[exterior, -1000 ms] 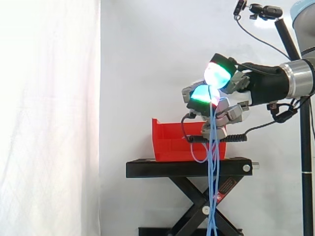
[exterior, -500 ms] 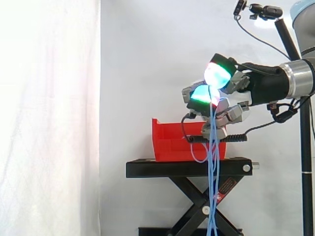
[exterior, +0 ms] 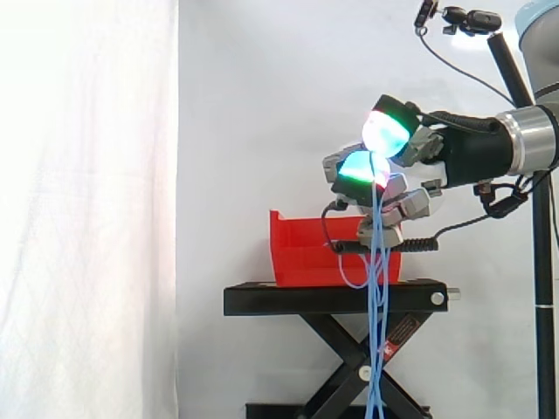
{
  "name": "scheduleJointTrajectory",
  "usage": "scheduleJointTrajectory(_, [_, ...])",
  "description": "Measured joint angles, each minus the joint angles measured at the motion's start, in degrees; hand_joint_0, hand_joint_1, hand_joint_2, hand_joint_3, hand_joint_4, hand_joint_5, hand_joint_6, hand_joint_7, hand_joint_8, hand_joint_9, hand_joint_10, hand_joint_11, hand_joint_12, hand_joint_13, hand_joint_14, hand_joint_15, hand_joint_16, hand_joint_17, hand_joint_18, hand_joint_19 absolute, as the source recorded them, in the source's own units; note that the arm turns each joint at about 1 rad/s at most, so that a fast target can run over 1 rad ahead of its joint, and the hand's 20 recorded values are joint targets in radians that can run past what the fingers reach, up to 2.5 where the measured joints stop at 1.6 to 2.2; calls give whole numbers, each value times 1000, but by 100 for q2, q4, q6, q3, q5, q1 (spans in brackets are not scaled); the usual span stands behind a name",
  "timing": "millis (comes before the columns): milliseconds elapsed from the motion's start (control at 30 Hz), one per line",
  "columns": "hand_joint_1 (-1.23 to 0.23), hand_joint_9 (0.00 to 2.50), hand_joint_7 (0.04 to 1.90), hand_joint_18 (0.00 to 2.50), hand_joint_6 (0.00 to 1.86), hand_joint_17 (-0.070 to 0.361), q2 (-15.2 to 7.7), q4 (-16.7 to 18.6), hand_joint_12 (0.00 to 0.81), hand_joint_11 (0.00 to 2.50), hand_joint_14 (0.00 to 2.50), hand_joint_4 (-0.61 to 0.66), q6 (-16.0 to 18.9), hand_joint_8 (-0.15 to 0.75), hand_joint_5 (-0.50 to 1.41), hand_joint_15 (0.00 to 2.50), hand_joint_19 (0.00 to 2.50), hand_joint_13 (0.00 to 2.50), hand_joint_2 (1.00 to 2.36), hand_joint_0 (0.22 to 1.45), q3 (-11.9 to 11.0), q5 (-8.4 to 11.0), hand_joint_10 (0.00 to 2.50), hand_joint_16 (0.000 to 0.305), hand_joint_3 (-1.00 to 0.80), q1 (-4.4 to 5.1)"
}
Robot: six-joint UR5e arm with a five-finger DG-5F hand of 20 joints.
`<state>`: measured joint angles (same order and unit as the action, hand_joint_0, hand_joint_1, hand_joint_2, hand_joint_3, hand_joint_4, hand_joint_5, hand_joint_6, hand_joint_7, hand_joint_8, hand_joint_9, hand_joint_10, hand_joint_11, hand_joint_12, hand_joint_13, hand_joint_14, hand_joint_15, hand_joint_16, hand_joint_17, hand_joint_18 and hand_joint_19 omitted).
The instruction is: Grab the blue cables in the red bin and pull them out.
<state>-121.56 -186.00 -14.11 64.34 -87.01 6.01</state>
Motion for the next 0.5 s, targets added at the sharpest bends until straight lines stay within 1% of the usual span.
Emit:
scheduleJointTrajectory(67, [-921,1399,554,1069,1129,103,0,1,254,1797,24,-89,0,129,623,1900,1067,1568,1000,953,0,0,18,46,-1000,0])
scheduleJointTrajectory(100, [-921,1400,552,1071,1130,103,0,1,261,1792,21,-82,0,143,623,1900,1069,1570,1000,953,0,0,17,46,-1000,0])
scheduleJointTrajectory(200, [-920,1400,554,1070,1130,102,0,1,258,1793,6,-90,0,143,623,1919,1081,1571,1000,953,0,0,16,45,-1000,-1])
scheduleJointTrajectory(233, [-920,1399,554,1069,1130,102,0,1,258,1794,6,-91,0,129,622,1904,1080,1573,1000,952,0,0,17,46,-1000,-1])
scheduleJointTrajectory(300, [-920,1400,560,1069,1131,103,0,1,257,1790,0,-90,0,145,620,1913,1078,1571,1000,952,0,0,17,46,-1000,-2])
scheduleJointTrajectory(333, [-920,1398,559,1066,1132,103,0,1,265,1796,0,-90,0,127,620,1913,1075,1570,1000,951,0,0,17,46,-1000,-1])
scheduleJointTrajectory(500, [-921,1398,546,1061,1139,103,1,-1,262,1778,0,-97,0,131,619,1902,1081,1567,1000,948,0,2,17,46,-1000,-2])
